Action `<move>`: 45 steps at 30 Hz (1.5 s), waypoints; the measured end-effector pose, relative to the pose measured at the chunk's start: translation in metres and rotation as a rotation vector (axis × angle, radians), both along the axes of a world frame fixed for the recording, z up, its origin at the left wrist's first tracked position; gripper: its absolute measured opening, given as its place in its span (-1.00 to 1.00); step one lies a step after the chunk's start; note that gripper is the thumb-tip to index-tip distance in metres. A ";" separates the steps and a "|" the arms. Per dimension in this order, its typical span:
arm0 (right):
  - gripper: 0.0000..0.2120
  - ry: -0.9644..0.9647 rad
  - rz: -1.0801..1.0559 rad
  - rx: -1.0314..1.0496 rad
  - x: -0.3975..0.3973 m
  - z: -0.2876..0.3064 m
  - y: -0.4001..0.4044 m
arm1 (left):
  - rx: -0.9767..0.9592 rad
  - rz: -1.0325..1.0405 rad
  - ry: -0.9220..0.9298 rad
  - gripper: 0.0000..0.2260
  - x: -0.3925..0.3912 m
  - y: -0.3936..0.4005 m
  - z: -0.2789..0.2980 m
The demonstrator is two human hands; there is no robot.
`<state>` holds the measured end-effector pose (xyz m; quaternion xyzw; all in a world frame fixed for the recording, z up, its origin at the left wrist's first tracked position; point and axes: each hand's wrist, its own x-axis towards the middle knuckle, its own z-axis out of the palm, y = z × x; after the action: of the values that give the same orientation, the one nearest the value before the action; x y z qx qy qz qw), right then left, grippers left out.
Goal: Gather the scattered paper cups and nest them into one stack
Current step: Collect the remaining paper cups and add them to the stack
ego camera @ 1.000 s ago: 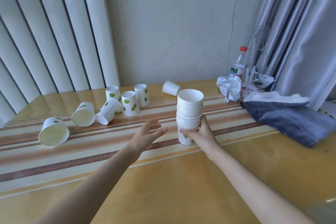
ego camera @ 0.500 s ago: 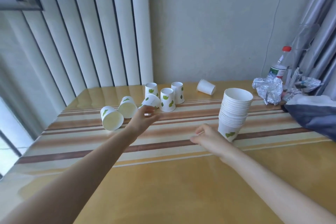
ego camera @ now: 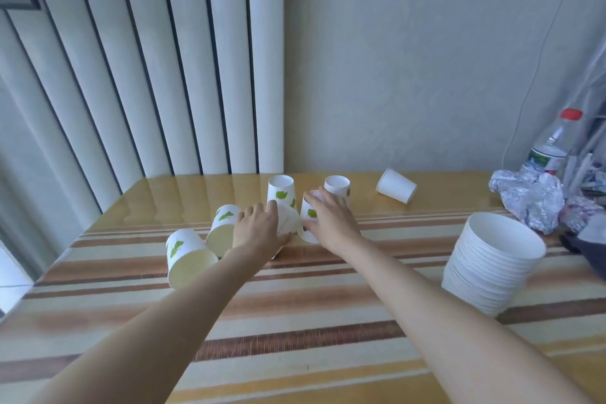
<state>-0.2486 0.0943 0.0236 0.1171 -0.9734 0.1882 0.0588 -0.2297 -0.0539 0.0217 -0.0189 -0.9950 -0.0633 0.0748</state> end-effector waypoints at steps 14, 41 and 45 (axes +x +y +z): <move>-0.50 -0.092 -0.292 -0.001 0.071 0.016 0.015 | 0.499 0.063 0.095 -0.45 0.056 0.011 0.017; -0.40 0.083 -0.215 -1.009 0.180 0.102 0.190 | 1.258 -0.369 0.105 -0.43 0.146 0.136 0.130; -0.41 0.068 -0.192 -1.006 0.175 0.101 0.191 | 1.306 -0.384 0.123 -0.47 0.144 0.145 0.134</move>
<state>-0.0740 0.2849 0.1241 -0.0093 -0.7663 0.6230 0.1567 -0.0853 0.0908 0.1559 -0.1495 -0.7258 -0.6616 0.1147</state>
